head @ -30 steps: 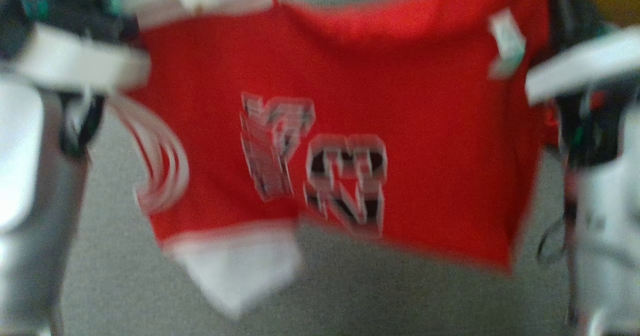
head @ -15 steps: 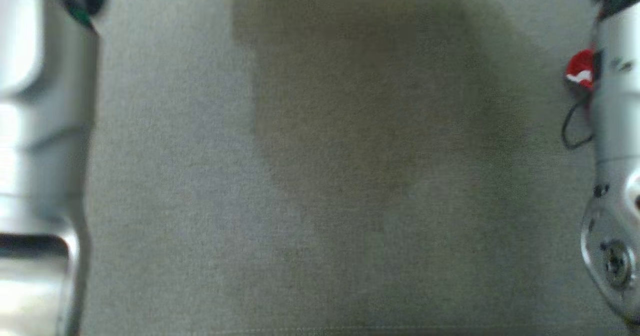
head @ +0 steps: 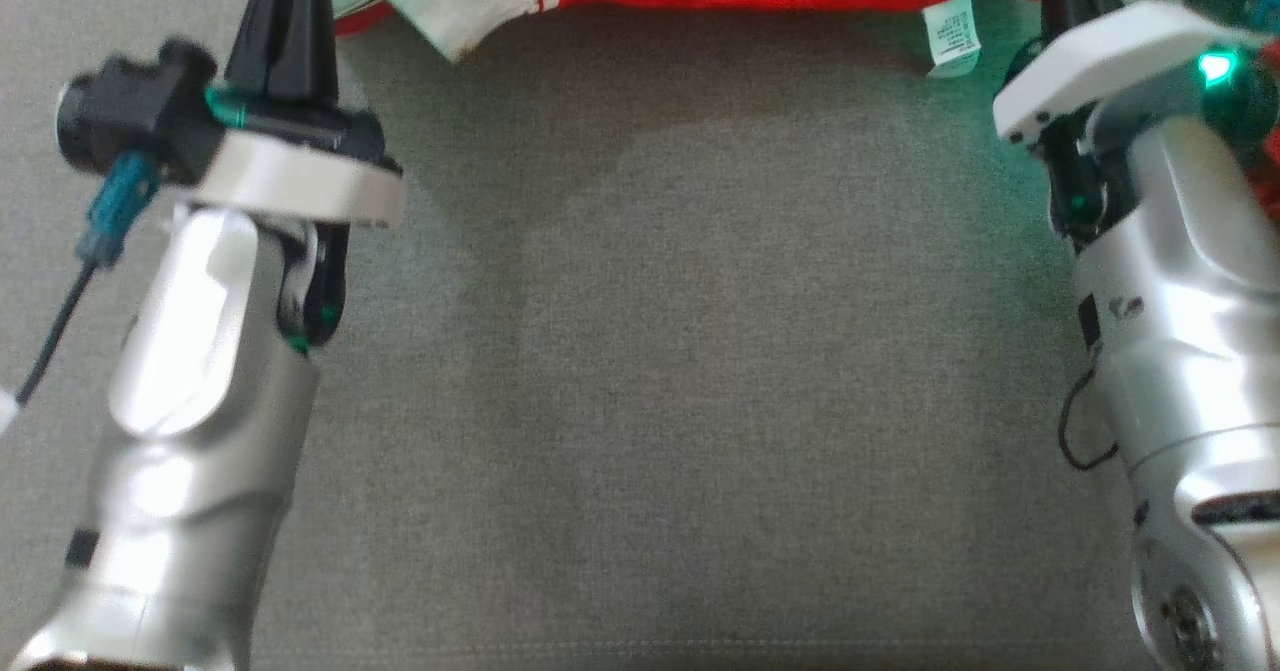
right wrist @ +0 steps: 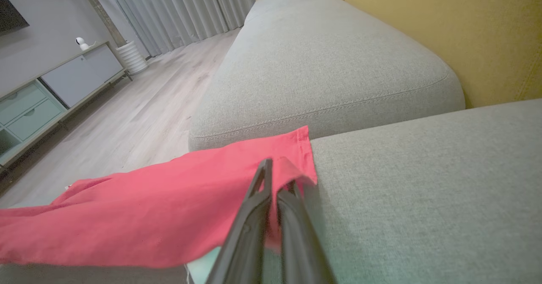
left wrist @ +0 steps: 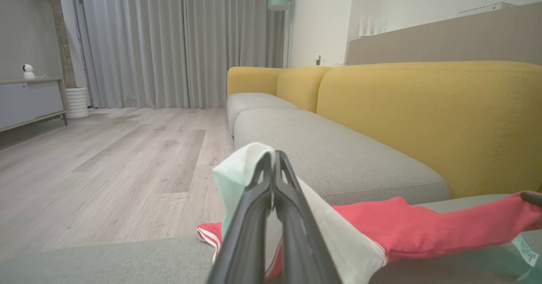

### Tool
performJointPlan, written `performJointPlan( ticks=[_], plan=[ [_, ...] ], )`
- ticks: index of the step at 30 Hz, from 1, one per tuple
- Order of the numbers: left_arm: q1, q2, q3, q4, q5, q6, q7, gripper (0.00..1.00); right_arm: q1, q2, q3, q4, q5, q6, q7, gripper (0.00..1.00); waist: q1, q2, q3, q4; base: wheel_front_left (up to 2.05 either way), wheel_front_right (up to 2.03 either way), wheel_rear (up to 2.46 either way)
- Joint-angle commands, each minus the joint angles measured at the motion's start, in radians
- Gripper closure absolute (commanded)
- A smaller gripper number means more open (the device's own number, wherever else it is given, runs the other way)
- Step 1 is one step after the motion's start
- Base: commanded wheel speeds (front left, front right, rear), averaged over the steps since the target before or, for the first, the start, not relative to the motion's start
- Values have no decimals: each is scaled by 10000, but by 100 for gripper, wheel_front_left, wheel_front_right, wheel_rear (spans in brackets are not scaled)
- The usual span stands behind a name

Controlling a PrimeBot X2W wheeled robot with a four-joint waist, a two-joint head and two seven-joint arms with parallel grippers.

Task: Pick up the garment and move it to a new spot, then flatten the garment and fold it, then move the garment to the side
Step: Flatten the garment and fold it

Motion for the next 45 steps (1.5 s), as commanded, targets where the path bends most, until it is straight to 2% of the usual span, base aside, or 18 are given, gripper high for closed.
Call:
performJointPlan(
  ticks=[1, 9, 16, 20, 24, 30, 33, 36, 45],
  plan=[
    [36, 468, 450, -549, -28, 57, -96, 100, 31, 154, 237, -345, 169, 67, -181, 100, 0, 0, -112, -37, 0, 0, 0],
    [2381, 395, 756, -2381, 160, 407, -120, 100, 1682, -93, 667, -781, 1114, 67, -318, 100, 0, 0, -1103, 74, 0, 0, 0],
    [5187, 199, 738, -4100, 334, 761, -122, 100, 4236, -361, 661, -2195, 1910, 67, -10, 100, 0, 0, -2750, 275, 0, 0, 0],
    [6617, 237, 687, -5008, 303, 1005, -63, 100, 5904, -498, 392, -3651, 2086, 67, 504, 100, 0, 0, -3512, 326, 0, 0, 0],
    [7996, 364, 677, -5929, 309, 1353, 261, 100, 7787, -477, -224, -5683, 1998, 67, 1397, 100, 0, 0, -3959, 316, 0, 0, 0],
    [9549, 421, 544, -6974, 346, 1716, 482, 100, 10232, 80, -998, -8987, 1276, 67, 3107, 100, 0, 0, -4100, 184, 0, 0, 0],
    [9936, 383, 416, -7034, 341, 1789, 532, 100, 10975, 309, -1171, -9918, 1147, 67, 3714, 100, 0, 0, -4085, 148, 0, 0, 0],
    [9992, 258, 171, -6705, 251, 1697, 544, 100, 11270, 426, -1132, -10208, 1104, 67, 4060, 100, 0, 0, -4040, 122, 0, 0, 0],
    [9579, 68, -148, -5500, 95, 1468, 577, 100, 10842, 450, -882, -9191, 1275, 67, 4059, 100, 0, 0, -3896, 151, 0, 0, 0]
  ],
)
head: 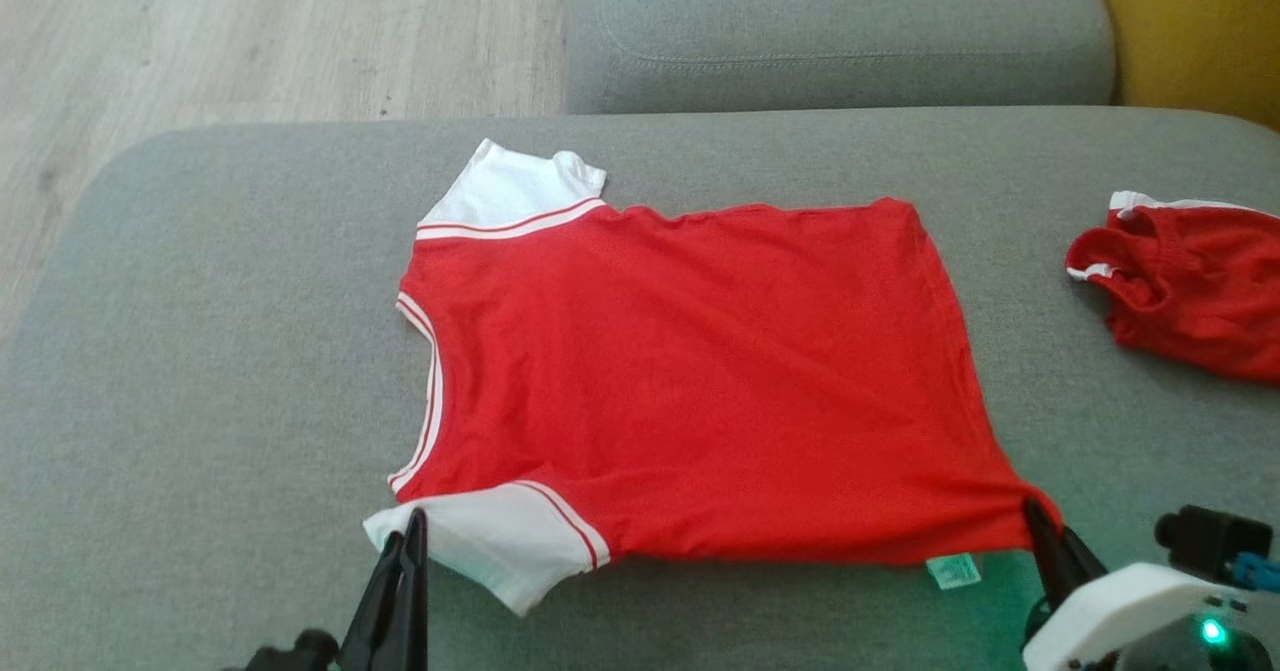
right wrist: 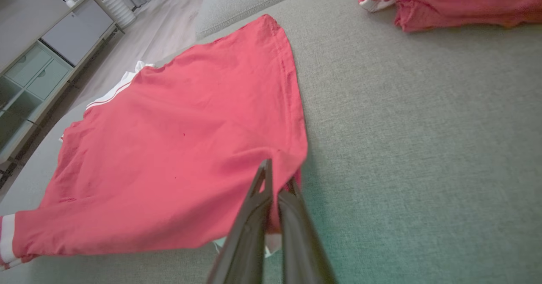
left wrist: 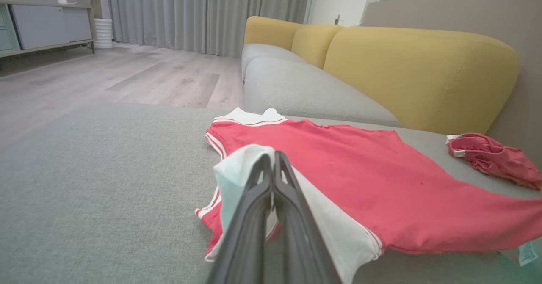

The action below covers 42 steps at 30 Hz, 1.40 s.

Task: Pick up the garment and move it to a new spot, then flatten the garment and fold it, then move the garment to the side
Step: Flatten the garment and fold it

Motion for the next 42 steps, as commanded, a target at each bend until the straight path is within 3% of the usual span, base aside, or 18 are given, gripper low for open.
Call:
performJointPlan(
  ticks=[1, 27, 28, 30, 31, 33, 34, 35, 42],
  plan=[
    [-707, -73, 268, -157, -80, -41, -65, 100, -734, -90, 237, -227, 52, 67, -26, 100, 0, -1, 34, 13, 0, 0, 0],
    [-6294, -516, 487, 4541, 42, -902, -681, 100, -5493, -88, 236, 3310, -347, 67, -106, 100, 0, -1, 2054, -58, 0, 0, 0],
    [-6409, -541, 511, 4683, 45, -923, -700, 100, -5616, -88, 262, 3429, -402, 67, -133, 89, 0, -1, 2092, -66, 0, 0, 0],
    [-6595, -591, 545, 4942, 54, -970, -724, 100, -5821, -88, 322, 3644, -482, 67, -177, 0, 0, -1, 2146, -86, 0, 0, 0],
    [-6666, -611, 558, 5058, 64, -987, -732, 100, -5912, -88, 365, 3726, -512, 67, -208, 0, 0, -1, 2165, -99, 0, 0, 0],
    [-6759, -649, 592, 5227, 88, -1012, -744, 56, -6043, -88, 490, 3811, -610, 67, -249, 0, 0, -1, 2181, -123, 0, 0, 0],
    [-6766, -668, 631, 5254, 92, -1019, -748, 10, -6065, -88, 534, 3822, -638, 67, -243, 0, 0, -1, 2179, -133, 0, 0, 0],
    [-6742, -694, 697, 5232, 78, -1027, -750, 0, -6058, -88, 567, 3803, -665, 67, -217, 0, 0, -1, 2174, -140, 0, 0, 0],
    [-6060, -808, 1038, 4837, 33, -1121, -754, 0, -5488, -259, 558, 3042, -916, 67, -226, 0, 0, -1, 2024, -172, 0, 0, 0]
  ],
)
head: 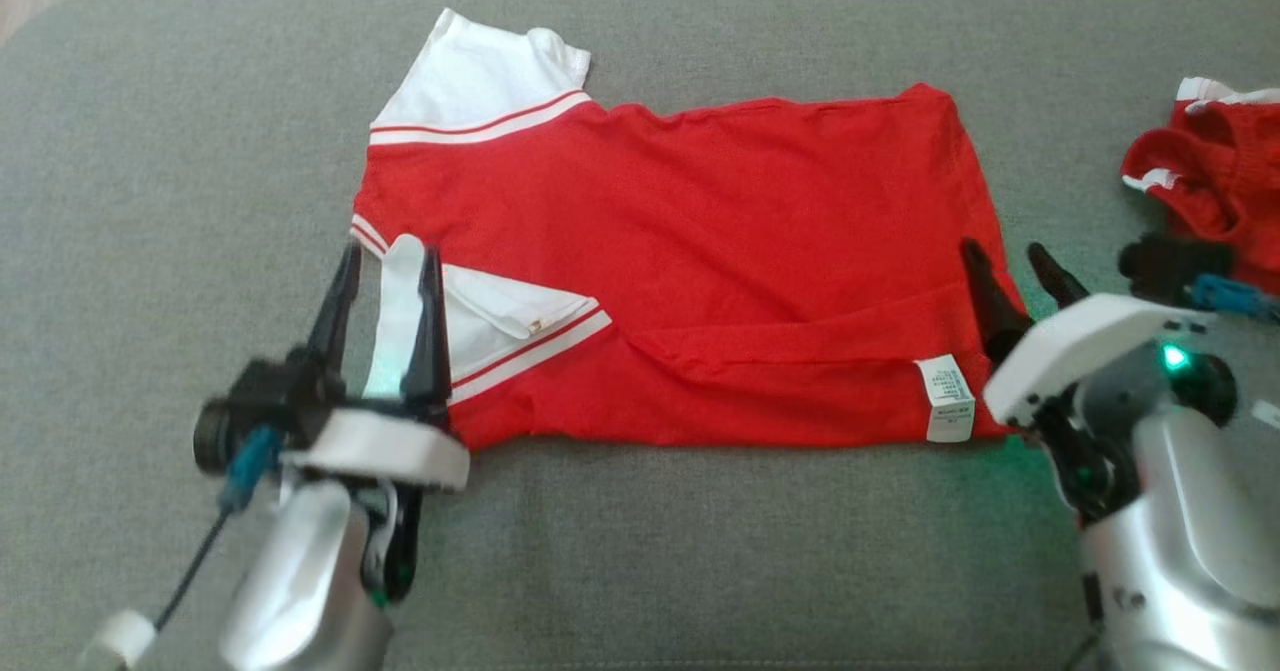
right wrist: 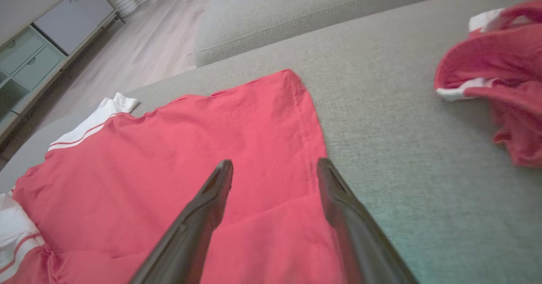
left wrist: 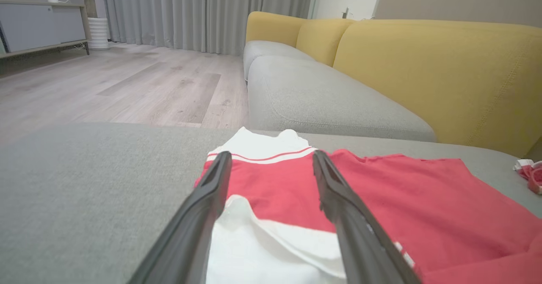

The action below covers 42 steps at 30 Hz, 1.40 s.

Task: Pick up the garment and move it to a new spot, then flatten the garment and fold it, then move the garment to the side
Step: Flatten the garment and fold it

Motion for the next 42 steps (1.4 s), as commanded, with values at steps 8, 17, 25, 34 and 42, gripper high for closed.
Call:
performJointPlan(
  ticks=[8, 17, 25, 34, 42],
  plan=[
    [1776, 24, 763, -1061, -367, -16, -62, 0, 1541, -340, -217, -2100, -312, 67, -271, 0, 0, -1, -427, -75, 0, 0, 0],
    [2725, -83, 1274, -1066, -1566, 236, 1177, 0, 2665, -98, -177, -3286, -908, 67, -649, 0, 0, -1, -648, -289, 0, 0, 0],
    [2557, -150, 1660, -562, -2437, 335, 1962, 0, 2698, 21, 125, -3349, -947, 67, -841, 0, 0, -1, -320, -598, 0, 0, 0],
    [2376, -255, 1477, -101, -2884, 99, 2275, 77, 2379, 45, 299, -2246, -887, 67, -1025, 0, 0, -1, -165, -640, 0, 0, 0],
    [2278, -263, 1381, -29, -2909, 29, 1979, 100, 1578, 47, 686, -120, -146, 67, -1236, 0, 0, -1, -246, -418, 0, 0, 0]
  ],
)
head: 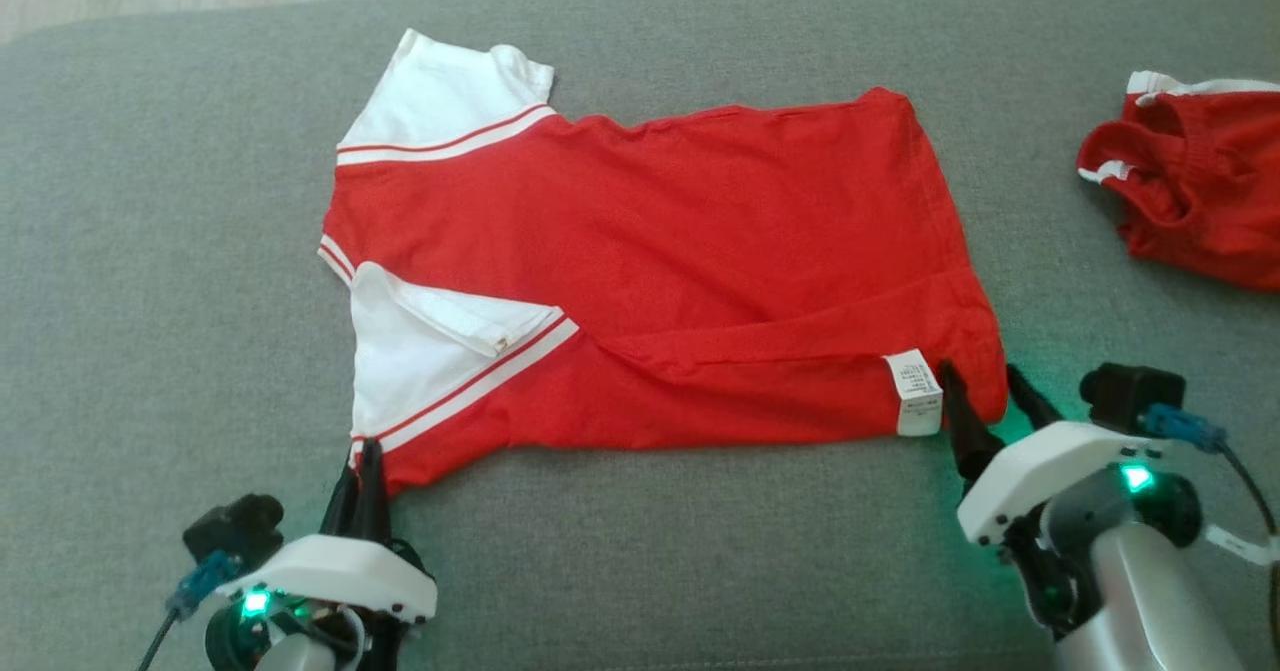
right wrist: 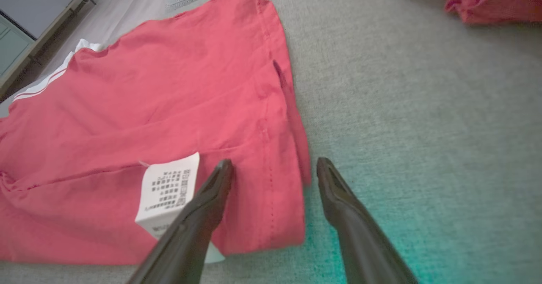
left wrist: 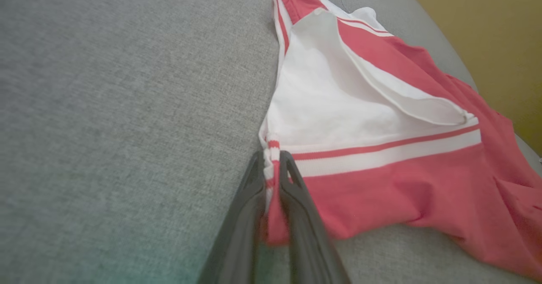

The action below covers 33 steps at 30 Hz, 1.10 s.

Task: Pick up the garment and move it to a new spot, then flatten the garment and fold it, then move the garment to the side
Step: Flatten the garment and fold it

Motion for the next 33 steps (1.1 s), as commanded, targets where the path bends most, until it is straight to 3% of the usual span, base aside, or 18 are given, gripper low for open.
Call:
performJointPlan(
  ticks=[1, 2, 3, 4, 6, 13, 21, 28, 29, 30, 31, 32, 33],
  plan=[
    [-237, 58, 235, -146, -10, -14, -92, 100, -378, -39, 311, -18, 155, 67, -51, 0, -1, 0, -38, 43, 0, 0, 0],
    [-231, 66, 231, -143, -10, -15, -113, 100, -459, -39, 371, 259, 232, 67, -17, 14, -1, 0, -70, 73, 0, 0, 0],
    [-223, 75, 220, -143, -5, -16, -126, 100, -537, -39, 404, 498, 292, 67, -40, 36, -1, 0, -104, 108, 0, 0, 0],
    [-212, 90, 213, -157, 2, -20, -149, 100, -608, -39, 438, 708, 335, 67, -76, 65, -1, 0, -136, 139, 0, 0, 0],
    [-178, 124, 213, -213, 5, -40, -218, 100, -730, -38, 469, 1036, 362, 67, -189, 100, -1, 0, -225, 192, 0, 0, 0],
    [75, 434, 196, -980, 137, -95, -421, 100, -912, -38, 163, 1095, 351, 67, -434, 100, -1, 0, -693, 282, 0, 0, 0],
    [1285, 977, -43, -3035, 284, 22, 304, 100, 134, -221, -301, -583, 413, 67, 359, 100, -1, 0, -1031, 302, 0, 0, 0],
    [2428, 847, -205, -3789, 176, 392, 664, 100, 1442, -103, -849, -1559, 420, 67, 735, 100, -1, 0, -905, 194, 0, 0, 0],
    [2479, 790, -211, -3784, 136, 416, 644, 100, 1538, -86, -889, -1618, 412, 67, 719, 83, -1, 0, -884, 172, 0, 0, 0],
    [2510, 766, -212, -3750, 136, 449, 614, 100, 1619, -72, -893, -1661, 396, 67, 709, 37, -1, 0, -868, 144, 0, 0, 0],
    [2521, 777, -215, -3700, 175, 484, 586, 86, 1672, -62, -904, -1707, 384, 67, 680, 0, -1, 0, -847, 111, 0, 0, 0],
    [2515, 788, -209, -3661, 208, 510, 543, 60, 1719, -54, -898, -1747, 380, 67, 654, 0, -1, 0, -832, 82, 0, 0, 0],
    [2497, 797, -189, -3633, 225, 533, 497, 49, 1768, -49, -876, -1787, 382, 67, 640, 0, -1, 0, -822, 54, 0, 0, 0]
  ],
)
